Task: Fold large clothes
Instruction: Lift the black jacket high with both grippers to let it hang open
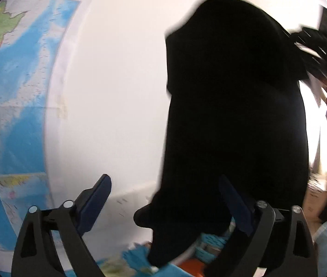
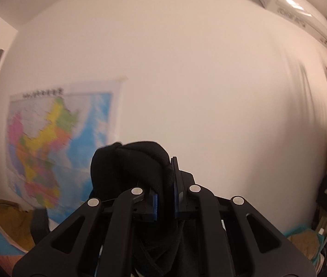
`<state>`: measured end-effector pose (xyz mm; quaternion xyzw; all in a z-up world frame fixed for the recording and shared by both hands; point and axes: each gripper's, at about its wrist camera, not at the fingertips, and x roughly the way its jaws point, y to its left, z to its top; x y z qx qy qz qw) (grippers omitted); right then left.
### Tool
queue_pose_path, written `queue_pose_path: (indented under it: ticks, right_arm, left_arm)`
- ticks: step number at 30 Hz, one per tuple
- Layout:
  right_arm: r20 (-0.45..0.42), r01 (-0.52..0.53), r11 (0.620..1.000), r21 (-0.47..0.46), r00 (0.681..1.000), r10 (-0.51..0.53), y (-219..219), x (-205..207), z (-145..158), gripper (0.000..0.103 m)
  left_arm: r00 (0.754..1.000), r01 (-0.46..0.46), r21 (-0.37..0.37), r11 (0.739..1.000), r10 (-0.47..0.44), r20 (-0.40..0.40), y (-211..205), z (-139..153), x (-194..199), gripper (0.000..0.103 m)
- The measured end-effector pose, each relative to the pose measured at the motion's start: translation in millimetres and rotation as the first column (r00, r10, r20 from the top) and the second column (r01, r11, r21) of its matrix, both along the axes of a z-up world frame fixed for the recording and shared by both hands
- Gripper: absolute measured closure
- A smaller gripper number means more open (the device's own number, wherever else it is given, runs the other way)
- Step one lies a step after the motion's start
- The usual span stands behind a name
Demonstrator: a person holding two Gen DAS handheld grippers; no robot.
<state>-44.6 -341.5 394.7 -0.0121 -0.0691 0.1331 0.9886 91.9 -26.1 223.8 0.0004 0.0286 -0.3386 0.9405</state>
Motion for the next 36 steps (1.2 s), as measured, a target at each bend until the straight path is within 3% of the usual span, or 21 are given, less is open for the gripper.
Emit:
queue_pose_path:
  ticks: [4,5,6,7,8,9,13,16,20,27,29,30,31,33,36]
  right_arm:
    - [0.023,-0.060,0.998,0.003,0.998,0.059,7.9,-37.8,6.5,0.093]
    - [0.024,-0.067,0.998,0.001,0.997,0.067,10.7,-44.1,6.3,0.093]
    - [0.025,-0.076,0.997,-0.006,0.997,0.076,14.5,-49.6,4.8,0.093]
    - [0.023,-0.081,0.997,-0.007,0.996,0.081,16.4,-55.0,3.2,0.093]
    - [0.010,-0.092,0.996,0.000,0.996,0.092,18.3,-59.8,0.9,0.093]
    - [0.002,-0.095,0.995,0.000,0.995,0.095,20.5,-65.0,-1.8,0.093]
    - [-0.002,-0.123,0.992,0.041,0.992,0.123,5.9,-100.9,-13.2,0.093]
    - [0.008,-0.167,0.984,0.063,0.986,0.166,0.8,-129.5,-19.4,0.093]
    - [0.052,-0.223,0.972,0.074,0.974,0.220,1.0,-176.3,-25.6,0.093]
    - [0.062,-0.315,0.947,0.060,0.948,0.312,17.6,-226.6,-39.4,0.093]
    - [0.051,-0.334,0.941,0.053,0.942,0.331,22.0,-232.6,-42.6,0.093]
    - [0.045,-0.343,0.938,0.053,0.939,0.341,24.0,-232.7,-43.4,0.092]
    - [0.038,-0.349,0.936,0.053,0.937,0.347,26.4,-229.3,-44.7,0.092]
    - [0.016,-0.365,0.928,0.078,0.931,0.365,28.5,-211.8,-48.8,0.092]
    - [-0.085,-0.394,0.911,0.125,0.910,0.405,42.7,-157.1,-68.6,0.092]
  left_arm:
    - [0.998,0.050,0.120,0.992,-0.053,0.027,-12.1,-36.2,-28.5,0.007]
    - [0.998,0.058,0.148,0.987,-0.061,0.016,-34.3,-41.8,-23.0,0.008]
    - [0.998,0.056,0.172,0.983,-0.057,-0.002,-48.1,-46.9,-22.3,0.031]
    - [0.999,0.050,0.176,0.983,-0.047,-0.023,-50.3,-52.2,-21.3,0.077]
    - [0.998,0.051,0.172,0.984,-0.044,-0.043,-48.5,-53.1,-20.3,0.091]
    - [0.996,0.064,0.152,0.986,-0.053,-0.075,-41.2,-52.3,-19.5,0.094]
    - [0.996,0.001,0.029,1.000,0.001,-0.086,21.4,-36.3,-36.4,0.095]
    - [0.996,-0.083,-0.044,0.996,0.085,0.024,79.7,-3.1,-81.0,0.096]
    - [0.972,-0.176,-0.057,0.983,0.183,0.148,131.2,37.8,-146.4,0.096]
    - [0.920,-0.320,-0.016,0.947,0.315,0.232,187.7,64.0,-239.0,0.095]
    - [0.913,-0.345,0.002,0.938,0.335,0.233,181.8,64.1,-296.2,0.095]
    - [0.908,-0.357,0.015,0.934,0.343,0.239,180.4,63.0,-286.8,0.095]
    - [0.903,-0.370,0.027,0.929,0.353,0.243,168.6,59.2,-290.4,0.094]
    - [0.890,-0.405,0.051,0.913,0.382,0.248,166.0,58.5,-342.9,0.094]
    - [0.875,-0.469,0.108,0.876,0.445,0.191,166.4,41.1,-314.9,0.094]
